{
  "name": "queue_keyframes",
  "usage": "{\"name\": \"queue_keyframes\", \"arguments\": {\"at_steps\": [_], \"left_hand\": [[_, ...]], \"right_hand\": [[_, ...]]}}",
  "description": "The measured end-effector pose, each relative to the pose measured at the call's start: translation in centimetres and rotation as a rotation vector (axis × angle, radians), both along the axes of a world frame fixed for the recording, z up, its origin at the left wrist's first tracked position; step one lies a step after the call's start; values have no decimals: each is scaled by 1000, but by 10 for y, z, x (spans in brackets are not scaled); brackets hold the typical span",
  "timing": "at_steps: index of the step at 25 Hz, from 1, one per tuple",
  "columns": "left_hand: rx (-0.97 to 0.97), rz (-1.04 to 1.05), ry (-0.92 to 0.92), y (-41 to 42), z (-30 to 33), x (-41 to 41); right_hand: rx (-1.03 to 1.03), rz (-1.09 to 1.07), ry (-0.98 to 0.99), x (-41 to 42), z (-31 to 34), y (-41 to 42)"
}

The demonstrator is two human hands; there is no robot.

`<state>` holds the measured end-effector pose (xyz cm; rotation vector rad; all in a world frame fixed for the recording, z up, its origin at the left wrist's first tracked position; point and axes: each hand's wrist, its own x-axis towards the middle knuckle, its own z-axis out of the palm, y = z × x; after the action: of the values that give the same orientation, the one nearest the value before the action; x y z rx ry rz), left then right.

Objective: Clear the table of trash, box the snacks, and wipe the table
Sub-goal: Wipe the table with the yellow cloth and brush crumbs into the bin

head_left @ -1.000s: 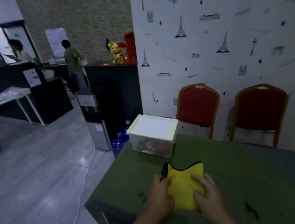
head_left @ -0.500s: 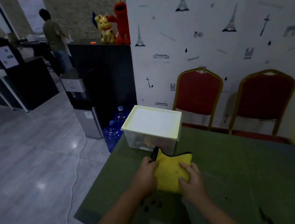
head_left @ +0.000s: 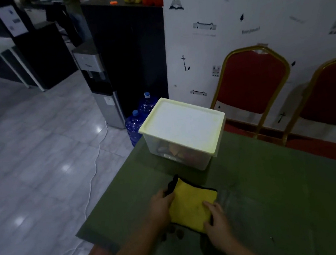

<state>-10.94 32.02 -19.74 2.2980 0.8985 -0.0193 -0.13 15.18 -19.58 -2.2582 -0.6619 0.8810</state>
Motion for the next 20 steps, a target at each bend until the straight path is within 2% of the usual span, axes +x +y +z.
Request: {"name": "queue_keyframes", "arguments": {"at_steps": [5,9,15,20], "left_hand": [[47,78,-6,7,8,-12],[122,230,-124,26,25,-46],[180,524,-172,38,44,-178],[153,832,-242,19,32,-300]], "right_hand": [[-4,-96,-199,-5,3,6],[248,-132,-340,-24,24,28],[459,251,-146,-132,57,95],[341,422,108,-230,36,120]]}}
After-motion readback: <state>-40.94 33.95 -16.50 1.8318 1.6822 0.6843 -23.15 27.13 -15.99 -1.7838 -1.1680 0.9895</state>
